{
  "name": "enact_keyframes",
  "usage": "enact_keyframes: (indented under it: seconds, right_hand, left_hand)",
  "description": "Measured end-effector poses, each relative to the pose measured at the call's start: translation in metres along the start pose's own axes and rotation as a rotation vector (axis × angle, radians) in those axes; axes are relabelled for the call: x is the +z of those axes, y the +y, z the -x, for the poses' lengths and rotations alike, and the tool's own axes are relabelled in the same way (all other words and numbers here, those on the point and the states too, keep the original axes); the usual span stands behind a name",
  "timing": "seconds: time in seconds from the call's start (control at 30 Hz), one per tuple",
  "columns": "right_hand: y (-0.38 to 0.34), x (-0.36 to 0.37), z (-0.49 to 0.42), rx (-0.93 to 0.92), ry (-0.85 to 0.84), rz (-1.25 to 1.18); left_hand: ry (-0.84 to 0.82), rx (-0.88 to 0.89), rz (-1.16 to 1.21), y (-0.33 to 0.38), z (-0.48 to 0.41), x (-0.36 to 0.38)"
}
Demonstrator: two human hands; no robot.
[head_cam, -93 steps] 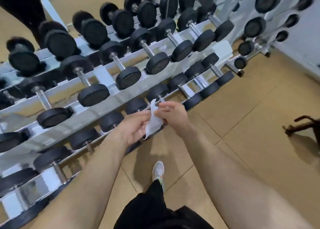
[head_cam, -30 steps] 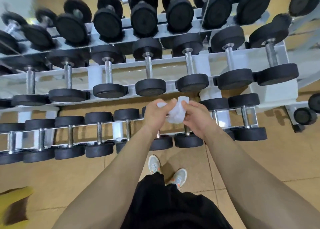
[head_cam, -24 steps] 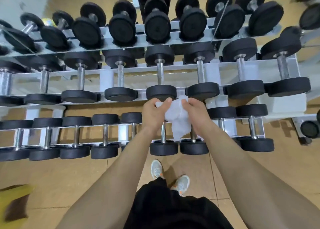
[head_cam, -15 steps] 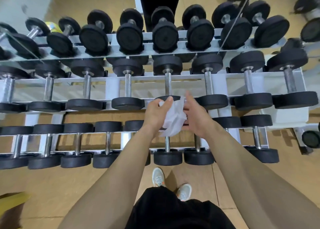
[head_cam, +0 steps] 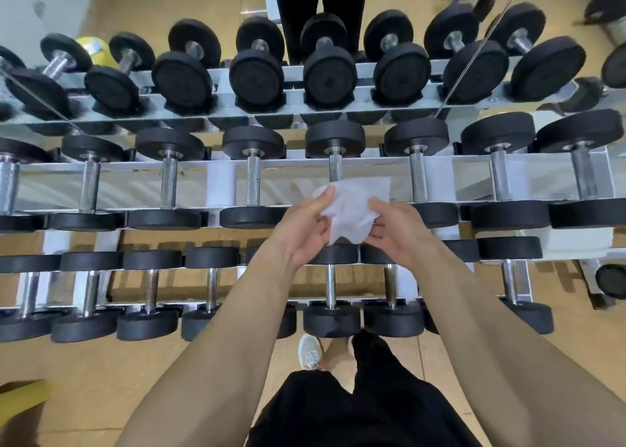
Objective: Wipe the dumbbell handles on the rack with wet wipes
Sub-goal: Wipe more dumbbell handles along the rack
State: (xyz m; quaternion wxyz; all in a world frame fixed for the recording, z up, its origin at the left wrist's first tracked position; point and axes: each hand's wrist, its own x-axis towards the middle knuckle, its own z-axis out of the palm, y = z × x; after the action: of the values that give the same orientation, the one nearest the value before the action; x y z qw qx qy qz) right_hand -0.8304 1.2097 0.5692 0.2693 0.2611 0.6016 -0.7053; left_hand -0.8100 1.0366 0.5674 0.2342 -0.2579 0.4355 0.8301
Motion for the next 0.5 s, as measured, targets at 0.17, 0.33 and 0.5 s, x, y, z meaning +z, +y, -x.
enact_keyframes:
  seconds: [0.17,0.33,0.5]
  right_hand:
    - [-0.017,0.000,-0.034,0.074,-0.012,-0.066]
    - [-0.044,-0.009,-0.070,0.097,0.009,0.117]
    - [-0.058,-0.007,-0.104,0.121,0.023,0.076]
  left_hand:
    - [0.200,0.214,-0.219,-0.005,-0.025,0.017]
    - [0.584,0.471,-0.560,0.008,-0.049,0.034]
    - [0.715,0.521,-0.597,0.020,-0.078,0.055]
